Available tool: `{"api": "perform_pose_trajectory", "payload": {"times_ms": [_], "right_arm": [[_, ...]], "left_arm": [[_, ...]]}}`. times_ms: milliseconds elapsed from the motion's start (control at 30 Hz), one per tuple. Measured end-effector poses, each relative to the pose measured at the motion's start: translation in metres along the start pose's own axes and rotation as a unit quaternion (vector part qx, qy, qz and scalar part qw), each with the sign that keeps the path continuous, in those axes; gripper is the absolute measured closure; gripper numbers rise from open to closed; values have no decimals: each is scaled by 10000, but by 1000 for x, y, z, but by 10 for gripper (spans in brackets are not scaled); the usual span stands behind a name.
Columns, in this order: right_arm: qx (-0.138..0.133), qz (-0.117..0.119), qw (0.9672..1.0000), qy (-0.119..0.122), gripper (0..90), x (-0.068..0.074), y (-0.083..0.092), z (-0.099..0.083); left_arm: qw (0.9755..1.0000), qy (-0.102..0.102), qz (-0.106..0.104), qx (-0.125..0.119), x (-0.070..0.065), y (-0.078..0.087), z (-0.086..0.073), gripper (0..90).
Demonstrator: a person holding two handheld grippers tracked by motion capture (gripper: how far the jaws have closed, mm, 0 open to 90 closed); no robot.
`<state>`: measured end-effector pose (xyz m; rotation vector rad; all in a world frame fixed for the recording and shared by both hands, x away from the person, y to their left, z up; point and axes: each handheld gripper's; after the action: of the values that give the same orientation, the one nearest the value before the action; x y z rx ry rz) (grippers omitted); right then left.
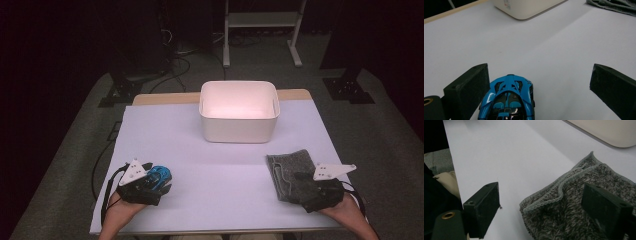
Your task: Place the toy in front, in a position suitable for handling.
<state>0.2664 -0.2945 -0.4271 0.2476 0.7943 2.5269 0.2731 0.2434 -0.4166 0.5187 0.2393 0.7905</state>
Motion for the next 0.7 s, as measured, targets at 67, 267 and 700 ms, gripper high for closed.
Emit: {"api": "perform_pose_trajectory", "payload": {"times_ms": [67, 267, 700], "right_arm": [[2, -7, 10000, -4, 137, 0, 0, 0], [-39, 39, 10000, 4, 137, 1, 0, 1], [-1, 120, 9999, 103, 137, 5, -6, 5]], "left_arm": [[10000, 14, -8, 29, 0, 0, 0, 20], [10000, -46, -51, 59, -2, -1, 0, 20], [9999, -70, -49, 149, 0, 1, -2, 20]]}}
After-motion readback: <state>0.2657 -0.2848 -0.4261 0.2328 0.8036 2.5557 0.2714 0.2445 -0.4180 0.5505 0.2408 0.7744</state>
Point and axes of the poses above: each handheld gripper's, and its own axes: y roughly backward along the jaws, z roughly out of its top, x roughly to its left, and after that the axes turned 5 degrees about y, right-handed
